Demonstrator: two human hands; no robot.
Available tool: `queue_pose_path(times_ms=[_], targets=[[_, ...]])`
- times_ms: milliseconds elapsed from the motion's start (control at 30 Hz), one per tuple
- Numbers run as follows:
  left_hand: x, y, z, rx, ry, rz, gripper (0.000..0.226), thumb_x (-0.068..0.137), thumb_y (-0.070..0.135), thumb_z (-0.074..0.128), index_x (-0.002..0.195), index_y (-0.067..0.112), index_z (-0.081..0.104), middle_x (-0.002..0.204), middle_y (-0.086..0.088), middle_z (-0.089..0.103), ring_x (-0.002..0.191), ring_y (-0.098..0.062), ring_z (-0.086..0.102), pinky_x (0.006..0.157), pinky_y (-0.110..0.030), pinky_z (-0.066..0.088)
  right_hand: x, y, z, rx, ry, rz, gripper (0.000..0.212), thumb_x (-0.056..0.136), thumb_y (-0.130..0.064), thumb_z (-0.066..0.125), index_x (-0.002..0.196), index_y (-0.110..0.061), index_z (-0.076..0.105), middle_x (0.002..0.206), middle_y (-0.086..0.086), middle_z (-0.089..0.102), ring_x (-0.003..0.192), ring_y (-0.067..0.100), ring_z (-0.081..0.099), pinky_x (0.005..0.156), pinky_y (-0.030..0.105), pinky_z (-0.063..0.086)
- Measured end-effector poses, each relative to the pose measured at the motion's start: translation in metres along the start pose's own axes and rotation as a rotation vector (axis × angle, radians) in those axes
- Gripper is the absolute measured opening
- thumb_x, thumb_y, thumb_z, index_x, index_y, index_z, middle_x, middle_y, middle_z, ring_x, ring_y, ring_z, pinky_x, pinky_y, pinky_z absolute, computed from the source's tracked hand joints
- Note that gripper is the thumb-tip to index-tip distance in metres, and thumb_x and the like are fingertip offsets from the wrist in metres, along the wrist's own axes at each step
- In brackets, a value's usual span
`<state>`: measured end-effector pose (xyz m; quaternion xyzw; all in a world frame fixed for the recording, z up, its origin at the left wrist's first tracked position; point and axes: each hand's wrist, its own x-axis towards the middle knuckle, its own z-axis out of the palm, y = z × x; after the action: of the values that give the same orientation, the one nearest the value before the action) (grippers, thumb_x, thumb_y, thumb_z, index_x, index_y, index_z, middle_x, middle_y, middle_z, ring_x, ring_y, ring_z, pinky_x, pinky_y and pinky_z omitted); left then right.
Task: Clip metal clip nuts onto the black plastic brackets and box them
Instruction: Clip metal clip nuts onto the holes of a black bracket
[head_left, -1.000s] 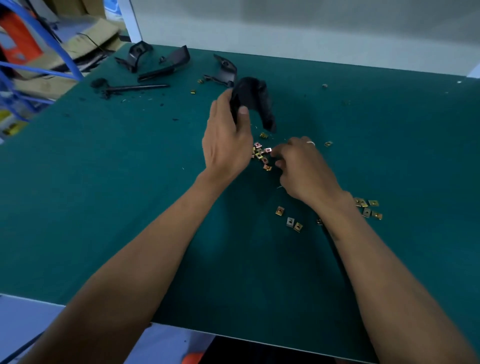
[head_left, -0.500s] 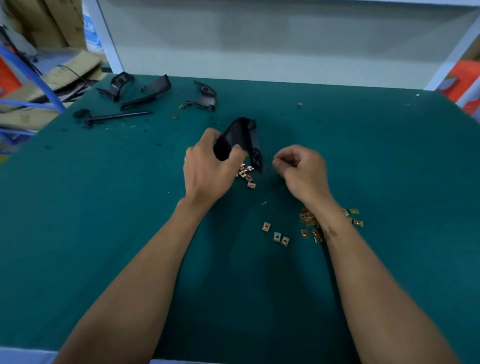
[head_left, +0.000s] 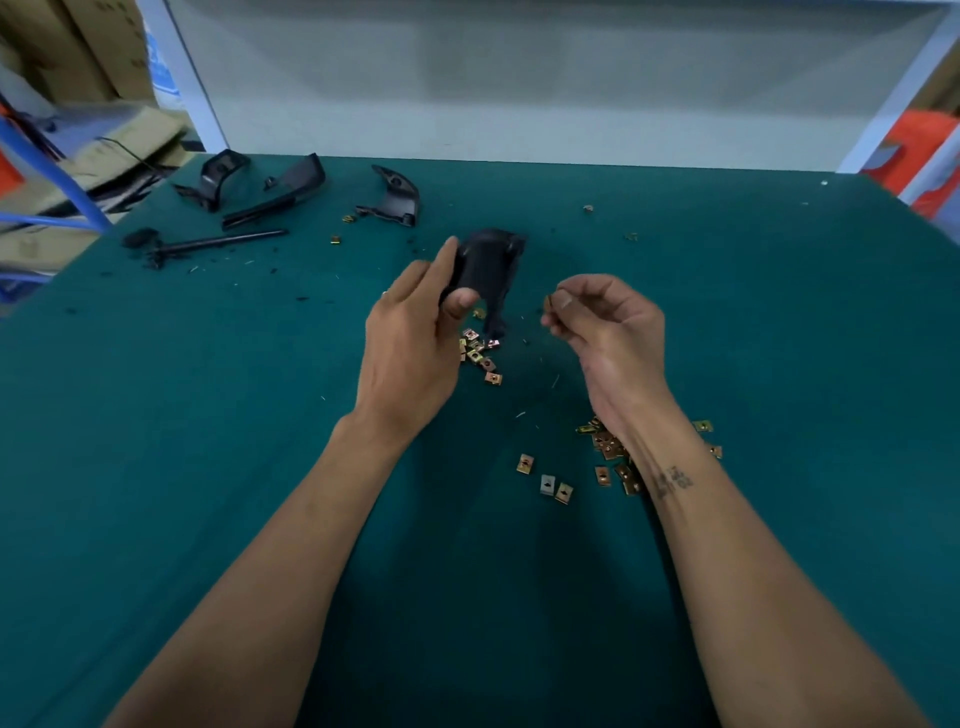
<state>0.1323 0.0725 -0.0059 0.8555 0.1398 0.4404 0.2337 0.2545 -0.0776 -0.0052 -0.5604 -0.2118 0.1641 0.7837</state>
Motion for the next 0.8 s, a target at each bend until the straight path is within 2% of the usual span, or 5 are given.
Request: queue_pose_path(times_ms=[200,333,467,600,800], targets=[[0.0,-0.003,-0.008,-0.282,-0.334,-0.252,0.023,0.109,0.036,0.041,0.122,0.022,0.053,0.083,-0.004,0.074,0.057,-0.018,0.072,0.057,-0.045,0.061,0.0,-0.002,0.0,-0.005,0.076,-0.095,0.018,0.092,0.007,0.068,0.102,-0.008,0.072,0.085,0.003,0.072,0.081,0.017,0.068,0.078,0.027,0.055],[0.001,-0.005,-0.007,-0.175,-0.543,-0.216,0.04,0.111,0.032,0.036,0.107,0.002,0.061,0.077,0.001,0.075,0.051,-0.015,0.07,0.047,-0.04,0.059,-0.002,-0.002,0.003,-0.021,0.113,-0.131,0.016,0.089,0.004,0.074,0.095,-0.011,0.073,0.084,0.002,0.072,0.082,0.017,0.068,0.081,0.028,0.056],[0.001,-0.008,-0.009,-0.006,-0.533,-0.114,0.043,0.111,0.031,0.035,0.075,0.012,0.051,0.07,-0.004,0.072,0.053,-0.015,0.069,0.06,-0.037,0.055,-0.006,0.0,0.01,-0.064,0.089,-0.125,0.017,0.09,0.002,0.073,0.091,-0.015,0.074,0.083,0.001,0.071,0.085,0.017,0.068,0.088,0.046,0.061],[0.0,-0.008,-0.007,0.304,-0.42,-0.171,0.034,0.108,0.034,0.035,0.077,0.02,0.037,0.08,-0.012,0.061,0.076,-0.044,0.058,0.064,-0.044,0.042,-0.01,0.002,0.018,-0.149,0.024,-0.157,0.015,0.092,0.002,0.071,0.093,-0.013,0.073,0.08,-0.007,0.072,0.08,0.009,0.068,0.08,0.036,0.063],[-0.015,0.009,0.004,0.444,-0.343,-0.1,0.072,0.088,0.084,0.023,0.082,0.018,0.052,0.076,-0.016,0.066,0.072,-0.042,0.063,0.058,-0.04,0.039,-0.01,0.002,0.015,-0.059,0.072,-0.046,0.014,0.089,0.005,0.073,0.09,-0.009,0.075,0.082,0.006,0.076,0.083,0.023,0.072,0.082,0.041,0.063]])
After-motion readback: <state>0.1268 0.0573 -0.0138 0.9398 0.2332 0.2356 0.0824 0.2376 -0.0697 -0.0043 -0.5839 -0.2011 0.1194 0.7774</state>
